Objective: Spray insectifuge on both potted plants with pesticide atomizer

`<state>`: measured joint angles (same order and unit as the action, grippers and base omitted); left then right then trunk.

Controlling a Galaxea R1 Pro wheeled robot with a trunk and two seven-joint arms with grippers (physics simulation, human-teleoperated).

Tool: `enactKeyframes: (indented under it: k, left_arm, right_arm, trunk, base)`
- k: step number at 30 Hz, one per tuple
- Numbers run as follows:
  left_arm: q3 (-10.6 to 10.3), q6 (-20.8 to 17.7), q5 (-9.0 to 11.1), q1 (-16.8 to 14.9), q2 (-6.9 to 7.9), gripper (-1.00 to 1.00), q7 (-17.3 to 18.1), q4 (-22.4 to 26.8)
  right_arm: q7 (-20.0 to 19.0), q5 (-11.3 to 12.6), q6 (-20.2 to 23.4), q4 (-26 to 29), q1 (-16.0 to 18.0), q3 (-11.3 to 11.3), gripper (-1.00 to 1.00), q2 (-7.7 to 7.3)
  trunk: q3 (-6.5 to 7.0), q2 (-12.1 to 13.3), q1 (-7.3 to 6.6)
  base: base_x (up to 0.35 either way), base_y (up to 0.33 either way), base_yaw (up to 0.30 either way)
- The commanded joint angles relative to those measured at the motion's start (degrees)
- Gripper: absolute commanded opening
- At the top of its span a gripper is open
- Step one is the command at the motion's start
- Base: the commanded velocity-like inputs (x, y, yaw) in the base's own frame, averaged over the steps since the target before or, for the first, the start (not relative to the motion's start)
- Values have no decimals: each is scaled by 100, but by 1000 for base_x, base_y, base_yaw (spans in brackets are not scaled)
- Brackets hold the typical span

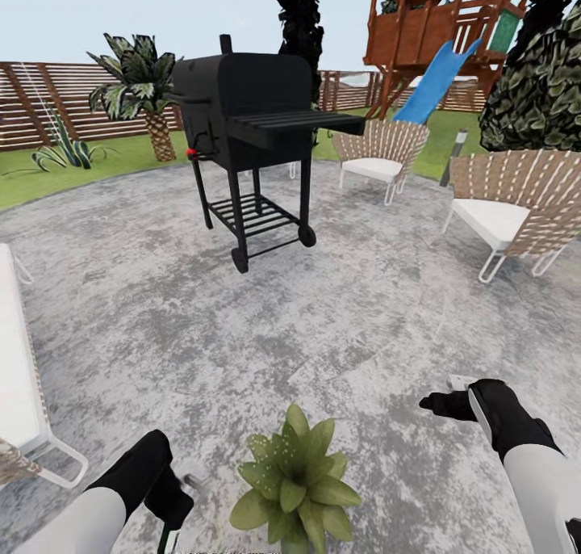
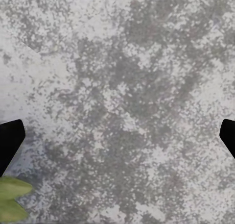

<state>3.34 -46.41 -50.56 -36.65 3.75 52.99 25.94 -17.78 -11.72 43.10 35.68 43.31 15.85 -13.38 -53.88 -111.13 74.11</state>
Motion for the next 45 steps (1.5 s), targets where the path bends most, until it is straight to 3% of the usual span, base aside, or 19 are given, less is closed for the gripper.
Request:
enactKeyframes:
  k: [1, 15, 29, 45]
  left_arm:
    - [35, -26, -39, -2, -7, -100, 45, 7]
    - [21, -25, -23, -1, -32, -100, 28, 5]
    - [18, -26, -32, 0, -32, -100, -5, -1]
    - [18, -35, -42, 0, -31, -100, -21, 7]
  right_arm:
    - [-51, -59, 20, 9, 2, 23, 100, 2]
    - [-51, -59, 23, 9, 2, 23, 100, 2]
    - [-51, -50, 22, 9, 2, 27, 100, -1]
    - [-51, -59, 23, 9, 2, 23, 100, -1]
  trunk:
    - [-11, -2, -1]
    - [-32, -2, -1]
    - [-62, -2, -1]
    - [-86, -2, -1]
  base:
    - [0, 0, 183]
    - [-5, -50, 43]
    - [-184, -142, 148]
    - [112, -37, 91]
